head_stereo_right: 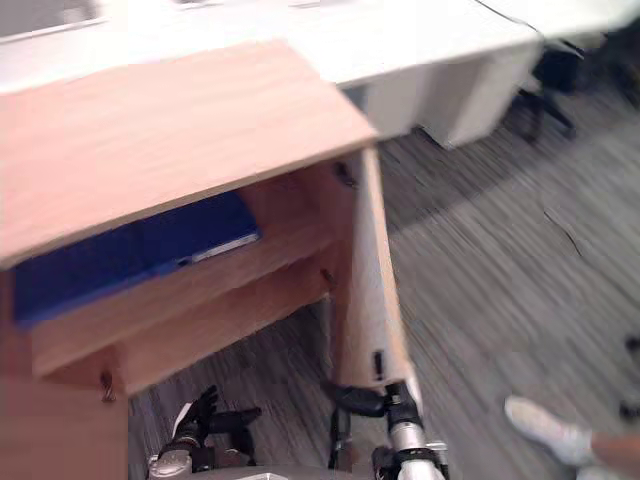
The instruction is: Walk over to the cabinet, pick up the folder, carry it to the office cabinet, place the folder inside the office cabinet, then close the office cabinet door
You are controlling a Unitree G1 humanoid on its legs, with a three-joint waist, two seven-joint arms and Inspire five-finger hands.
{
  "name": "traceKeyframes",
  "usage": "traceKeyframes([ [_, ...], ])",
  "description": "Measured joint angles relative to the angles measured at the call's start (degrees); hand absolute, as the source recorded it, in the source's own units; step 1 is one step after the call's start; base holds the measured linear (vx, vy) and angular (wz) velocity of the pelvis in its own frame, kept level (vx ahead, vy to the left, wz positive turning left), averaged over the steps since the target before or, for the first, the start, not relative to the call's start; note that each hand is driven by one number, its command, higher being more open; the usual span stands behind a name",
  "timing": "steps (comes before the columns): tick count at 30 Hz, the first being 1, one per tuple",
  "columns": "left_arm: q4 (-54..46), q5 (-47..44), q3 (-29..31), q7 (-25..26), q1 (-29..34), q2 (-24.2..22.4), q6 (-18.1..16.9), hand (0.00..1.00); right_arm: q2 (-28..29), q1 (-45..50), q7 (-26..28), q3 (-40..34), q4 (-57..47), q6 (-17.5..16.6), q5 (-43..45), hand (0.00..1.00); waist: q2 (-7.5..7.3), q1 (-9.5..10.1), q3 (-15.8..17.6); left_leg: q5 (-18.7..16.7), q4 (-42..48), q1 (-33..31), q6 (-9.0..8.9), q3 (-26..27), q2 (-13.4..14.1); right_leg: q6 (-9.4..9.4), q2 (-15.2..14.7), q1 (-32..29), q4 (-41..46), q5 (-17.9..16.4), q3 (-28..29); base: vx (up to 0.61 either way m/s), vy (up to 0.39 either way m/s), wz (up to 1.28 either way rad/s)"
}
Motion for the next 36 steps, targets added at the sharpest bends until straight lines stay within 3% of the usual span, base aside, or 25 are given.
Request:
traceKeyframes([
  [2, -0.13, -0.54, 0.93, 0.27, -0.02, 0.15, 0.37, 1.00, 1.92, -3.18, 1.99, 2.37, 0.10, -0.52, -1.77, 1.00, -1.43, -0.71, 0.05, -0.42, 1.27, -0.36, 0.75, 0.14, -1.73, 0.06, -2.16, -0.66, -0.32, 0.01, -0.61, -0.12, 0.093, 0.46],
  [3, -0.11, -0.83, 0.85, 0.45, -0.69, -0.01, 0.63, 1.00, 2.02, -6.03, 3.90, 4.94, -0.64, -1.44, -2.59, 1.00, -0.84, -0.68, 0.79, -5.84, 12.76, -2.87, 2.12, -0.27, -1.79, 0.51, -2.88, -0.66, -0.55, 0.32, -0.10, -0.06, 0.138, -0.13],
  [4, 0.02, -0.66, 0.72, 0.45, -0.76, 0.03, 0.73, 1.00, 2.46, -7.67, 5.43, 7.47, -1.11, -2.67, -3.30, 1.00, 0.06, -0.59, 1.31, -9.38, 14.87, -3.09, 2.06, -0.09, -1.36, 1.24, -2.31, 0.38, -1.60, 0.82, 0.91, -0.02, 0.246, -0.06],
  [5, 0.25, -0.58, -0.55, 0.54, -0.32, 1.07, 0.72, 1.00, 4.91, -9.06, 8.09, 9.83, -0.80, -3.91, -3.69, 1.00, -0.73, -0.61, 0.63, -7.76, 8.34, -1.05, 2.48, 0.55, -3.68, 0.21, -2.65, 1.29, -1.43, 0.92, 3.59, 0.03, 0.204, 0.10],
  [6, 0.15, -0.61, -0.71, 0.51, -0.11, 1.58, 0.71, 1.00, 5.04, -10.14, 7.88, 9.63, 0.08, -3.91, -3.64, 1.00, -1.61, -0.65, 0.09, -6.71, 6.44, -0.66, 2.64, 0.44, -4.97, 0.98, -3.05, 1.74, -1.77, 1.44, 3.92, 0.06, 0.175, 0.26],
  [9, 0.16, -0.66, -0.84, 0.58, 0.41, 2.00, 0.72, 1.00, 5.25, -13.90, 7.44, 8.95, 3.52, -3.89, -3.62, 1.00, -1.82, -0.89, -0.06, -3.82, 1.30, 1.61, 2.84, 0.41, -5.89, 1.10, -3.22, 1.72, -1.29, 1.47, 3.90, 0.06, 0.027, 0.03],
  [11, -0.38, -0.63, -2.36, 0.39, 0.44, 2.32, 0.72, 1.00, 5.16, -21.67, 7.57, 6.86, 8.35, -3.35, -3.54, 1.00, -1.72, -0.89, -0.03, -2.20, -0.80, 1.85, 3.11, -0.44, -6.15, 1.58, -3.12, 1.65, -1.32, 1.33, 2.92, 0.09, 0.010, 0.20],
  [16, -3.09, -2.47, -4.06, -0.12, 0.71, 1.27, 0.56, 1.00, 4.15, -40.38, 0.50, -6.31, 21.05, -1.54, -0.13, 1.00, -0.45, 1.07, 0.82, -0.79, -0.49, 0.30, 4.32, -5.19, -6.93, 1.84, -3.60, 2.67, -1.49, 1.15, -1.97, 0.08, 0.018, 0.47],
  [21, -4.69, -4.05, -3.81, -0.07, 2.08, 1.94, 0.01, 1.00, -0.10, -48.13, -4.52, -14.01, 31.94, -0.51, 2.22, 1.00, 0.57, 1.68, 1.47, 0.44, -0.54, -1.35, 4.23, -9.81, -7.37, 2.02, -4.32, 3.72, -1.23, -0.14, -7.10, -0.04, 0.008, 0.51],
  [27, -4.64, -5.91, -2.45, 0.19, 5.42, 1.89, 0.02, 1.00, -0.97, -48.18, -6.19, -15.97, 35.28, -0.07, 3.78, 1.00, 2.89, 3.32, 3.59, 1.22, -0.83, -2.96, 3.54, -16.60, -7.55, 1.97, -5.01, 4.38, 3.10, -4.85, -14.59, -0.06, -0.030, 0.61],
  [32, -4.64, -7.20, 0.58, 0.41, 6.58, 1.58, 0.61, 1.00, 0.37, -42.36, -4.63, -17.37, 35.52, -0.38, 3.61, 1.00, 2.81, 5.11, 4.49, 2.36, -0.83, -3.64, 3.30, -22.26, -8.82, 2.00, -5.94, 4.91, 7.23, -8.79, -16.88, 0.06, -0.045, 0.67],
  [35, -6.94, -10.38, 4.34, 0.46, 6.58, 1.27, 0.54, 1.00, 2.36, -38.27, -2.38, -16.92, 40.64, -0.61, 3.13, 1.00, 2.81, 5.36, 4.48, 3.23, -0.71, -3.72, 3.40, -28.79, -9.85, 1.63, -5.66, 8.96, 5.61, -8.93, -22.49, 0.15, -0.068, 1.24],
  [36, -9.94, -13.07, 6.47, 0.45, 6.77, 1.16, 0.34, 1.00, 3.00, -36.79, -0.83, -16.02, 44.84, -0.19, 1.65, 1.00, 2.81, 6.46, 4.48, 3.67, -0.52, -3.89, 2.88, -32.04, -10.43, 1.19, -5.18, 11.25, 4.39, -9.20, -23.88, 0.08, -0.043, 1.22],
])
